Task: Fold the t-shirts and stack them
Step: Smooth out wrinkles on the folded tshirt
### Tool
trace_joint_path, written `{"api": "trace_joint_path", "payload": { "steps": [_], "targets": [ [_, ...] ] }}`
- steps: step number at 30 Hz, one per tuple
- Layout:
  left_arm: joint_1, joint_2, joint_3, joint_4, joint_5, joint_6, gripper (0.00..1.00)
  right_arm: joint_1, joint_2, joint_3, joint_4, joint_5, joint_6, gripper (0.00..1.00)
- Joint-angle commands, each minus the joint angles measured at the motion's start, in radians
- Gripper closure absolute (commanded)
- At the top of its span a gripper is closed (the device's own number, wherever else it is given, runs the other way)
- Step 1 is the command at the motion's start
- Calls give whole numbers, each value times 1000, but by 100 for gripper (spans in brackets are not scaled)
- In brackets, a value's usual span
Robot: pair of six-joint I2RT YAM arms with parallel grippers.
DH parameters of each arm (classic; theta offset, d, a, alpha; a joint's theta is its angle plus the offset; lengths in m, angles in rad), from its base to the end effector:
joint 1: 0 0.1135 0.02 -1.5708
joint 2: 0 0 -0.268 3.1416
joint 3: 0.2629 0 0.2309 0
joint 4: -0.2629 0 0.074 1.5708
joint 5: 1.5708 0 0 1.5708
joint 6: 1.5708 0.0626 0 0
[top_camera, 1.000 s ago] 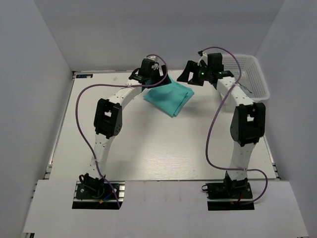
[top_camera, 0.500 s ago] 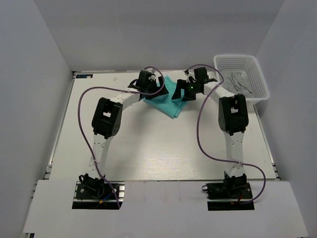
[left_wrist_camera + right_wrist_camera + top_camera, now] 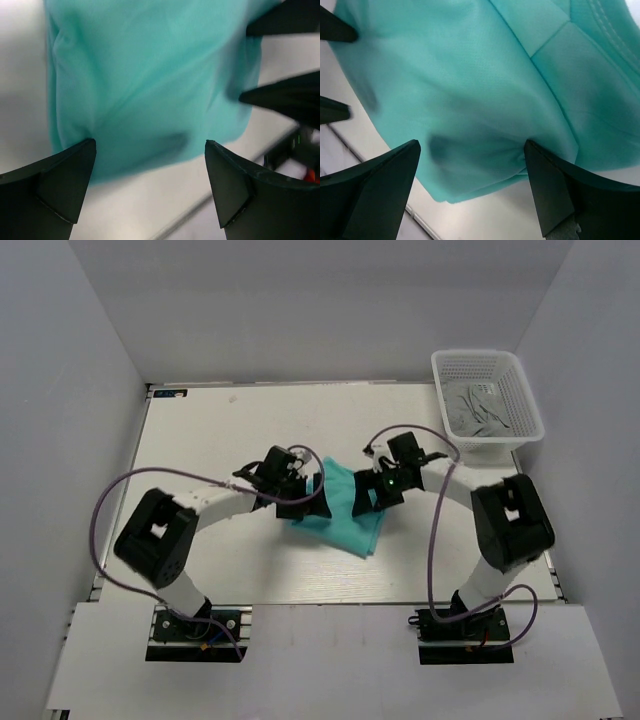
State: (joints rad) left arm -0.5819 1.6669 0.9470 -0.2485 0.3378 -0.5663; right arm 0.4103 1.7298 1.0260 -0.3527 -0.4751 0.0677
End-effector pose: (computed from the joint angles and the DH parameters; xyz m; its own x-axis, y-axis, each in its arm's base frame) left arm 0.2629 -0.1978 0.1687 -0.9433 0.0147 -0.3317 0.2007 0.8210 -0.5345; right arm 0.2958 0.1599 0.1667 -0.8345 -0.2974 -0.4639 -0.5057 0.7475 0.4306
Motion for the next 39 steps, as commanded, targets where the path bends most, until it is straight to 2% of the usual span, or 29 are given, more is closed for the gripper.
{"api": "trace_joint_path", "payload": {
  "steps": [1,4,5,9,12,15,17,19,20,22,23,26,29,32,34,35,37,39],
  "targets": [
    [-42,-186,-88,-101,18,9,0,34,-162,-162,-94,66,-13,9],
    [-64,-340,-135,-101,-58,41,0,55,-324,-236,-82,46,38,9],
    [-74,-366,-136,-101,-98,51,0,50,-407,-242,-81,11,46,9],
    [-75,-401,-91,-48,-209,103,0,45,-525,-239,-77,42,124,9],
    [-75,-279,4,-37,-252,161,0,45,-566,-228,-97,130,187,9],
    [-75,-131,103,-61,-204,232,0,42,-572,-233,-143,252,239,9],
    [-84,-81,115,-60,-165,246,2,39,-584,-256,-152,315,288,9],
    [-94,-18,137,-34,-102,259,9,33,-598,-305,-134,317,313,9],
    [-95,5,153,-34,-92,260,20,24,-593,-311,-106,314,319,9],
    [-104,60,196,-63,-105,269,25,22,-573,-326,-92,306,320,11],
    [-113,74,206,-75,-117,269,33,19,-560,-330,-69,297,326,14],
    [-113,97,219,-97,-143,269,42,9,-506,-336,-60,293,325,21],
    [-124,97,219,-88,-143,269,55,-4,-466,-342,-42,300,319,24],
    [-124,97,219,-87,-143,269,71,-13,-438,-348,-5,297,320,27],
    [-124,97,219,-87,-170,260,93,-19,-415,-345,4,308,317,27],
    [-124,97,210,-87,-181,260,100,-22,-397,-342,1,309,314,33],
    [-124,84,190,-98,-207,237,100,-25,-375,-333,7,287,301,36],
    [-124,50,149,-98,-236,220,100,-25,-358,-328,20,262,287,46]
  ]
}}
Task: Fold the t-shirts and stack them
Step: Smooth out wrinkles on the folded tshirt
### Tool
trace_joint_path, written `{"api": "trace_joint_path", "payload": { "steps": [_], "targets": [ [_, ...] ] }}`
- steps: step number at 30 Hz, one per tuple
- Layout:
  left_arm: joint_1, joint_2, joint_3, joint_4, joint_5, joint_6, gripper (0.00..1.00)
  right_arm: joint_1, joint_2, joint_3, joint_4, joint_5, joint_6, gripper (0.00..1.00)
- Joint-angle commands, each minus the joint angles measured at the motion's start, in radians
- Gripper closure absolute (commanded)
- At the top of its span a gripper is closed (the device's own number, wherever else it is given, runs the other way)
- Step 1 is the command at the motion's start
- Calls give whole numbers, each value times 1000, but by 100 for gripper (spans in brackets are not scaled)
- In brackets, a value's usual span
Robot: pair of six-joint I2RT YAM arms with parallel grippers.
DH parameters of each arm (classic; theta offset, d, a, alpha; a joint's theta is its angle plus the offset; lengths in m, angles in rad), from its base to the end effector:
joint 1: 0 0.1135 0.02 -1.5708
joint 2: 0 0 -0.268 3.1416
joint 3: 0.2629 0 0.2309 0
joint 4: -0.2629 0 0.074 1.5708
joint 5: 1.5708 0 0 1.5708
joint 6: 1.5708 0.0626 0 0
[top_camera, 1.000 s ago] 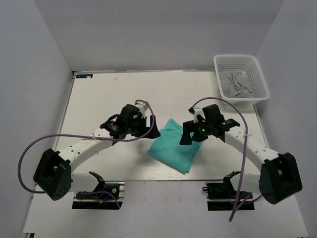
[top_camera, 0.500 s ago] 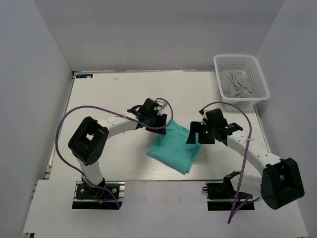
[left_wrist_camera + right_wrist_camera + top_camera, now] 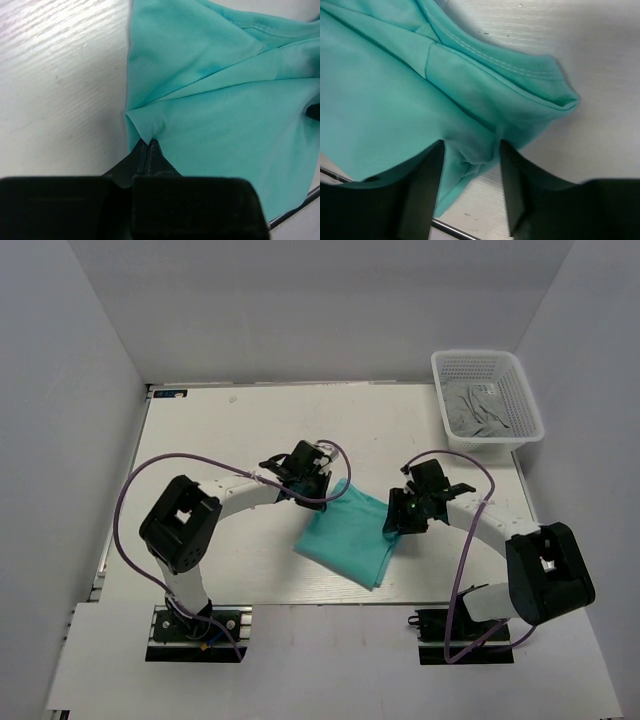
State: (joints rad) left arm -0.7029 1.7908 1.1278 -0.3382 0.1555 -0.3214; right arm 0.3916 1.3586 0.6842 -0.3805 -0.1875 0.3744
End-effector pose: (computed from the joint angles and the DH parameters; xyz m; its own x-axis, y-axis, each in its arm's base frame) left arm 0.2718 -0.2430 0.1707 -0.8315 0.2955 -0.4705 0.4634 0.8359 -0.2941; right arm 0.2193 0.1032 0.1653 -0.9165 0.0103 -0.3998 -0.1341 0.9339 0.3313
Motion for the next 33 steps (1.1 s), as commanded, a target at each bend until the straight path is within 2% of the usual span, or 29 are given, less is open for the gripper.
{"api": "trace_joint_path", "payload": {
  "steps": [1,2,4,5,6,10,15,25,33],
  "targets": [
    [-3,-89,-48,-9,-54,-45,100,-7,16,15,57,-52,-26,50],
    [-3,-122,-66,-9,-54,-54,100,-5,25,15,69,-64,-41,66],
    [-3,-154,-103,1,-54,-82,100,-5,31,24,81,-122,-60,78],
    [-3,-169,-103,1,-44,-91,100,-5,36,28,86,-136,-63,87],
    [-3,-186,-117,1,-34,-91,100,-2,43,37,89,-150,-77,100],
    [-12,-293,-160,1,-34,-111,100,-2,24,52,74,-194,-98,100],
    [-12,-465,-212,-9,-56,-111,100,1,-94,51,40,-230,-117,100],
    [-30,-723,-299,1,45,-131,100,0,-396,34,-37,-334,-86,100],
    [-30,-936,-356,22,145,-171,100,0,-504,60,-90,-460,-78,100]
  ]
}}
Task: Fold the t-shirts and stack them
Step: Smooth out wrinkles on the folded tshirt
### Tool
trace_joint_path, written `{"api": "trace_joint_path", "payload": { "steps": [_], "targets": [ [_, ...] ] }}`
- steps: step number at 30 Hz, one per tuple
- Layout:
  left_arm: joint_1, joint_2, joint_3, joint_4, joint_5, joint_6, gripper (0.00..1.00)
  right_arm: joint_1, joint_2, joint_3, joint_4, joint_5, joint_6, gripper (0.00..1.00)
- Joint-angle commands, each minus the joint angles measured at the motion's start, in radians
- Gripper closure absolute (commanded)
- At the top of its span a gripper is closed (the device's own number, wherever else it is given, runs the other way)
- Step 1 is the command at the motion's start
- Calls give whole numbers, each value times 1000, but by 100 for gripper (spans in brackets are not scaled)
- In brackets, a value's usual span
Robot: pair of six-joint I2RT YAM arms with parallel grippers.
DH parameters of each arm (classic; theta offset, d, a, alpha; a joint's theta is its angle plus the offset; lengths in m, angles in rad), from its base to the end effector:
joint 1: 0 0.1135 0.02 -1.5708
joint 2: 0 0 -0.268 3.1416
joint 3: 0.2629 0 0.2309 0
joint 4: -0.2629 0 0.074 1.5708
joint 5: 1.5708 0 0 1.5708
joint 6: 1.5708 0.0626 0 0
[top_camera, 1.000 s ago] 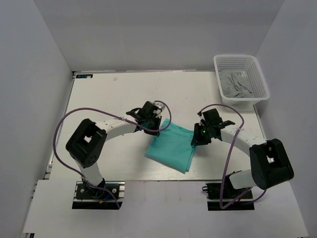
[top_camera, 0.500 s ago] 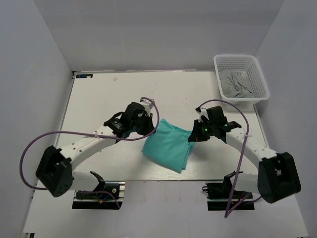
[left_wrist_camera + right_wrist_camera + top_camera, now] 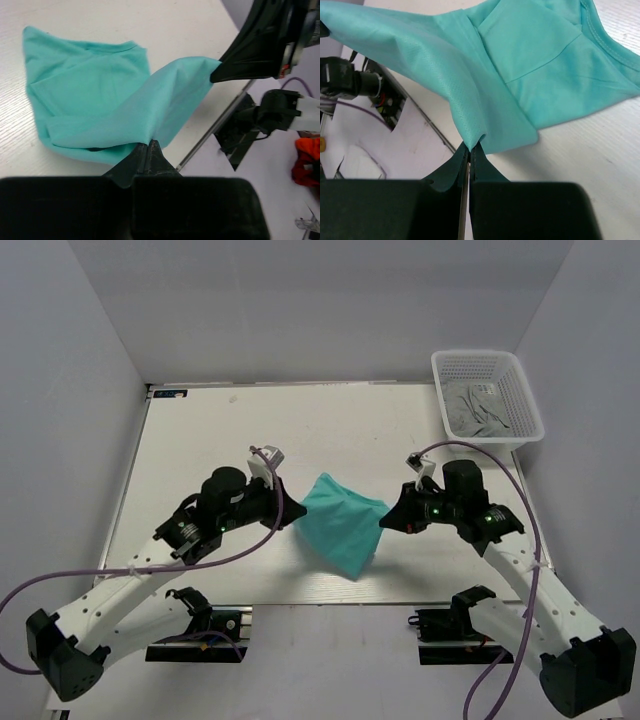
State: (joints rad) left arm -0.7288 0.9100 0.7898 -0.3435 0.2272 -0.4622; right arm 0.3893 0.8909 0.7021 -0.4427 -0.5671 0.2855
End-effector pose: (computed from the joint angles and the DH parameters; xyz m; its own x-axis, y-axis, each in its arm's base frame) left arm 0.1434 -0.1469 0.2975 -0.6550 0.0024 -0.7556 0.5665 0.6633 -0.4890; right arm 0.1576 0.1010 0.2641 -0.7272 -0.0416 -0.6852 -0.5382 0.6540 0.5316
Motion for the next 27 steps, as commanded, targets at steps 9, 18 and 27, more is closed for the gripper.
{"api": "trace_joint_path", "payload": {
  "steps": [9,18,27],
  "targets": [
    [-4,-86,-31,22,23,-50,100,2,-99,-18,50,-178,69,100],
    [16,183,71,-58,-430,-189,100,-16,77,-58,239,-215,99,100],
    [114,507,157,21,-573,-234,100,-124,425,25,341,-134,53,100]
  ]
}}
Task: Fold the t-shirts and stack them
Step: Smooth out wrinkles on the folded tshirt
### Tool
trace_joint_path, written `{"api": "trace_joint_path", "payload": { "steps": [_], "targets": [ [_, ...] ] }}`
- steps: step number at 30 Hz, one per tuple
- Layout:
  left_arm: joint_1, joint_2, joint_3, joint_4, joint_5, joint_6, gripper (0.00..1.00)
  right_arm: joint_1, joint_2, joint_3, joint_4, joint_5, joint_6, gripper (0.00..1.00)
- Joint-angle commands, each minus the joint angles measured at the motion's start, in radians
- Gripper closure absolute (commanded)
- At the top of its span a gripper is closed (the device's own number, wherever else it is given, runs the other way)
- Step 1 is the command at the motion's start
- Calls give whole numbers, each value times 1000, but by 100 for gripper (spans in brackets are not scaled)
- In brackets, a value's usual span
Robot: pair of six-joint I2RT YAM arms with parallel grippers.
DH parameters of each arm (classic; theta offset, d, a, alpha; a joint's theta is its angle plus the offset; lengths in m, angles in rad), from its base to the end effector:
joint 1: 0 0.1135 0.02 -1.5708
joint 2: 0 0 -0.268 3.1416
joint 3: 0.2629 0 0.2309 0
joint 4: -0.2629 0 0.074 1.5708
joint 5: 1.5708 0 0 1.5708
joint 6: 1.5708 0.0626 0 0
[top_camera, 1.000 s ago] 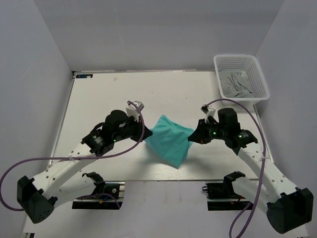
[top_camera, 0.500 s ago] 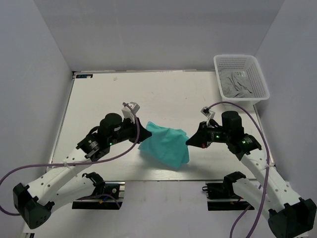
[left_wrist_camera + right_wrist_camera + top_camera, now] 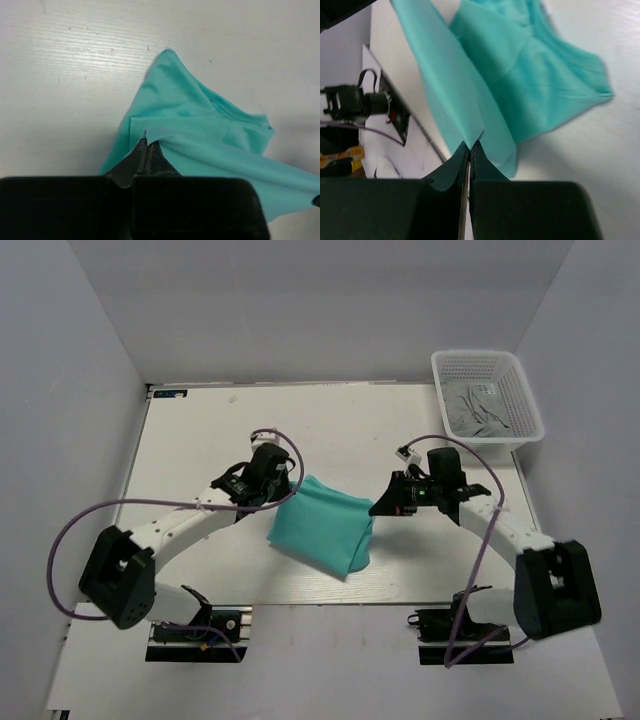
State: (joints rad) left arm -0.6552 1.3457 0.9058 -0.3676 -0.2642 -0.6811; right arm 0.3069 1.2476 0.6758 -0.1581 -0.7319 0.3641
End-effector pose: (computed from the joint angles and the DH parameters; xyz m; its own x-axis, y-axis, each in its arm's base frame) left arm 0.2323 -0.1579 0.2370 -0.7253 -0.2092 -0.6559 -0.0150 0.9573 -0.2887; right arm 0.2206 0.1138 0.2170 -0.8431 0.0107 -0.5377 -0.4273 0.5938 0.6818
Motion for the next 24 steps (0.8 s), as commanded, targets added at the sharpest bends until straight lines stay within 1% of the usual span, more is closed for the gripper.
{"api": "trace_joint_path", "payload": {
  "steps": [1,3,4,5,6,7,8,9,10,11,12,14,15,17,18,20,21,22,24],
  "targets": [
    [63,104,51,77,-67,1,100,-61,146,68,80,40,-30,100],
    [77,162,91,117,-52,40,100,-98,197,87,101,49,-14,100],
    [77,212,106,137,-52,58,100,-104,263,112,112,58,-8,100],
    [91,240,142,165,-43,70,100,-121,304,123,111,102,-5,100],
    [101,266,160,176,-43,81,100,-121,305,139,111,114,-4,100],
    [101,294,182,176,-43,81,100,-126,367,183,112,124,-8,100],
    [112,353,229,176,-32,92,96,-127,392,206,94,135,-17,100],
    [124,383,252,162,-32,103,68,-130,436,228,94,152,-24,91],
    [124,409,275,151,-32,112,44,-127,473,263,89,163,-37,77],
    [135,432,319,132,-32,121,19,-127,487,306,59,169,-48,19],
    [144,466,344,116,-32,121,0,-127,510,352,42,176,-65,10],
    [153,475,402,81,-32,130,0,-121,500,392,19,206,-63,10],
    [154,475,433,67,-32,140,0,-120,463,396,11,219,-63,10],
    [154,458,444,58,-9,150,0,-118,431,389,-14,259,-62,10],
    [144,445,444,58,11,172,0,-118,380,384,-21,311,-65,10],
    [129,405,430,78,97,199,0,-111,348,357,-49,304,-71,10],
    [129,394,417,87,139,210,0,-108,316,346,-52,264,-73,10],
    [120,394,400,96,245,219,0,-91,294,337,-43,225,-73,10],
    [120,383,346,158,353,219,0,-77,280,303,-26,172,-70,10]
  ]
}}
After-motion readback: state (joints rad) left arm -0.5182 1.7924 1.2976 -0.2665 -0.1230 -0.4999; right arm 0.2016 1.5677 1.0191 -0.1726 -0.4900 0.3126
